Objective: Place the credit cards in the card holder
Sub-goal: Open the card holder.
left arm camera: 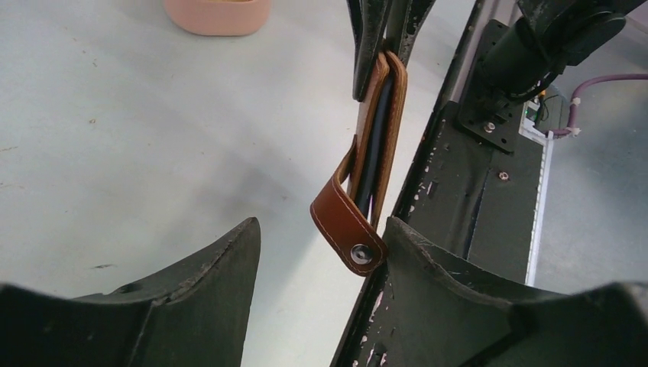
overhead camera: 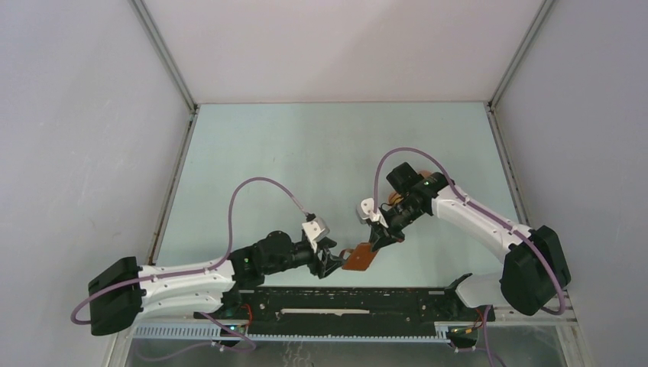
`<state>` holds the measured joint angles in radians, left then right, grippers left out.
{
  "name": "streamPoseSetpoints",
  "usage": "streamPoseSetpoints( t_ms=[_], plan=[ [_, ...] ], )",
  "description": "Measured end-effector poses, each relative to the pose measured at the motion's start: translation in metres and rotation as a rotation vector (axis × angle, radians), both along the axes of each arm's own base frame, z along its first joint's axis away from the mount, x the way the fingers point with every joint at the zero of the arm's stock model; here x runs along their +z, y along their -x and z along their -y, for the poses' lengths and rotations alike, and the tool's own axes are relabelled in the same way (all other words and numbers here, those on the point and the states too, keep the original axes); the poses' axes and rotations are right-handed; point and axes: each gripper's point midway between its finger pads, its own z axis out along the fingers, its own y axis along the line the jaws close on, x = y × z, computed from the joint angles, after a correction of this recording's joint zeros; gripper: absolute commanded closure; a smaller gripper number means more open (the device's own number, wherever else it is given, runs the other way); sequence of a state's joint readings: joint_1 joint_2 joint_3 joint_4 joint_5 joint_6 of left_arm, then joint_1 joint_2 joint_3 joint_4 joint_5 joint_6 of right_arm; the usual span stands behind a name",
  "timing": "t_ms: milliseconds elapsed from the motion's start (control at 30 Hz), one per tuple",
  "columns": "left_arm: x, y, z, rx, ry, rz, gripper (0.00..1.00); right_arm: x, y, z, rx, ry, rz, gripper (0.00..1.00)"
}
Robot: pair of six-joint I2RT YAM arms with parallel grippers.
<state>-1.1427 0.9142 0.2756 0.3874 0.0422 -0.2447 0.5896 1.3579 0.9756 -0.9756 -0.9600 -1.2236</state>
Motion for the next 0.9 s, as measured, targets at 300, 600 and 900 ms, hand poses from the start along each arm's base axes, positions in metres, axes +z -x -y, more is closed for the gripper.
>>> streamPoseSetpoints(
  t_ms=[300, 600, 900],
  plan=[
    [0.008, 0.012, 0.002, -0.065, 0.047, 0.004, 0.34, 0.001, 0.006, 0.005, 0.057, -0.036, 0.079, 0.96],
    [0.009, 0.02, 0.005, -0.115, 0.064, -0.001, 0.3, 0.0, 0.008, 0.007, 0.101, -0.051, 0.117, 0.96],
    [0.001, 0.018, 0.009, -0.109, 0.051, -0.016, 0.28, -0.001, 0.01, 0.008, 0.11, -0.052, 0.119, 0.96]
  ],
)
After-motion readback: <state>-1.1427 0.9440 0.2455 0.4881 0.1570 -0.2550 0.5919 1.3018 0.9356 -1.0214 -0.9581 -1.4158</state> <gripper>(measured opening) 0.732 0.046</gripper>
